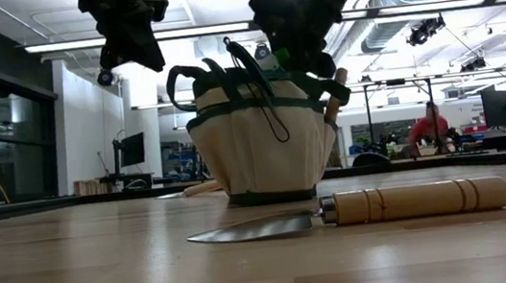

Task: Pick & Place Garden tools in Gardening bag
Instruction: Put the red glove into the gardening bag

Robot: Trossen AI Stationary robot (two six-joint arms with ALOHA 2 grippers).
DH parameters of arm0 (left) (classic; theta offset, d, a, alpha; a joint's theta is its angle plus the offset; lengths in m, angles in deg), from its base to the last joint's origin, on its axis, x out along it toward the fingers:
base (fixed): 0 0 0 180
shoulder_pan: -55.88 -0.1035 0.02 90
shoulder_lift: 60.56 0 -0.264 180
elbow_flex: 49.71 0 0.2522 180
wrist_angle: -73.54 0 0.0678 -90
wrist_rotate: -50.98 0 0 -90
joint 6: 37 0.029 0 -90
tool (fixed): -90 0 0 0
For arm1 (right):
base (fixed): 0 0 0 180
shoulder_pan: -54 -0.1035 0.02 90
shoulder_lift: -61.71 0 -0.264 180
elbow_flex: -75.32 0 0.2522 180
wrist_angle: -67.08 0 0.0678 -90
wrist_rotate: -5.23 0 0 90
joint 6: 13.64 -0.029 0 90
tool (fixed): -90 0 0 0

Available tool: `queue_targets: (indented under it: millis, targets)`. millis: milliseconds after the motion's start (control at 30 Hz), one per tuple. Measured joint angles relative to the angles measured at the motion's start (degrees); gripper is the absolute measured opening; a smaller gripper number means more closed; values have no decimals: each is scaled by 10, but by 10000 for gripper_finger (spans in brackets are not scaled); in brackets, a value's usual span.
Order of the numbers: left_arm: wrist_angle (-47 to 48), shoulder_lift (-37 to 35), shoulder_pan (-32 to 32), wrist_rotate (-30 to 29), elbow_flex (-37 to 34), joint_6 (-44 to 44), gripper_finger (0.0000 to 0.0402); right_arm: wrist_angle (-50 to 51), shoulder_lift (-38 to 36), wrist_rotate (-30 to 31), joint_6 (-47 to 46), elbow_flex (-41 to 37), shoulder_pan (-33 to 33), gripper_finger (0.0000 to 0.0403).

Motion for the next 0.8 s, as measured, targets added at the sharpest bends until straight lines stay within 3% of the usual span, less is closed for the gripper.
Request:
queue_targets:
  millis: [300, 800]
  targets:
    - [0, 0, 0, 0, 0, 0, 51, -2, -23, -16, 0, -1, 0, 26]
    - [0, 0, 0, 0, 0, 2, 51, -14, -39, -29, -8, -1, 1, 230]
